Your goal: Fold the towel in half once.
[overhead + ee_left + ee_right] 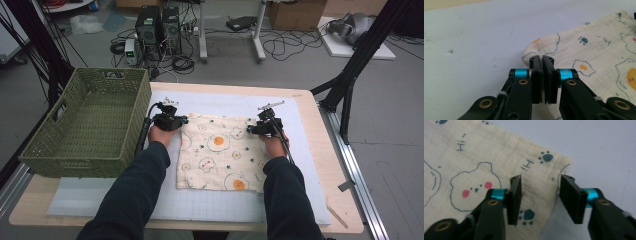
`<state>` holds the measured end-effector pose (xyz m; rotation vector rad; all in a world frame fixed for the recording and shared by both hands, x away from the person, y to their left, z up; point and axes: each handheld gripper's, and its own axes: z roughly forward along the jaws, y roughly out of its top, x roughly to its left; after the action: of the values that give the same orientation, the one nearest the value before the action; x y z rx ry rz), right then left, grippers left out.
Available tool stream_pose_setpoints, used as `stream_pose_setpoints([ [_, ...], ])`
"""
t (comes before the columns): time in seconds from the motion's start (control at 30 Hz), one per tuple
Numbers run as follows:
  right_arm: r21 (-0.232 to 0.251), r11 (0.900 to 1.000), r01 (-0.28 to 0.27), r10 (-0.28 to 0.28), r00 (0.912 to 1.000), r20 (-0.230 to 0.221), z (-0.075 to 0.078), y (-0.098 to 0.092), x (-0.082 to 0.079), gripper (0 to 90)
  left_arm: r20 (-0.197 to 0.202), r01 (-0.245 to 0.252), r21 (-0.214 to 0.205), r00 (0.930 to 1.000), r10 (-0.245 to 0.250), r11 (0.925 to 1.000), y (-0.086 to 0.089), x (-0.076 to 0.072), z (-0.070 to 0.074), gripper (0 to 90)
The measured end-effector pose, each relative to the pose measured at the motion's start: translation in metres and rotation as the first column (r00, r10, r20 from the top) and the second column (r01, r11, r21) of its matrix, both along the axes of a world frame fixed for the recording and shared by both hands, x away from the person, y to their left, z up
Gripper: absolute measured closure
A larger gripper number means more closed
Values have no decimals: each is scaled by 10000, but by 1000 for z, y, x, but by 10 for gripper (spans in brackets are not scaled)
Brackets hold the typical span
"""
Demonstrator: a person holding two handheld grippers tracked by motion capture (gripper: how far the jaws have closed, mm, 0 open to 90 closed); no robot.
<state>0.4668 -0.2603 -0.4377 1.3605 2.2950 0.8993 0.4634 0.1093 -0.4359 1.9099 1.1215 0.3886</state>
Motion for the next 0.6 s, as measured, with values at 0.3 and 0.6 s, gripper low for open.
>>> stream_pose_setpoints([
  [0.3,231,9994,-272,266,9993,277,1,-5,-2,865,447,-278,-145,9986,284,9995,2,0,7,865],
  [0.6,958,9942,-489,364,9911,1278,15,-11,-9,865,733,-203,-662,9970,251,9976,6,-6,18,866],
])
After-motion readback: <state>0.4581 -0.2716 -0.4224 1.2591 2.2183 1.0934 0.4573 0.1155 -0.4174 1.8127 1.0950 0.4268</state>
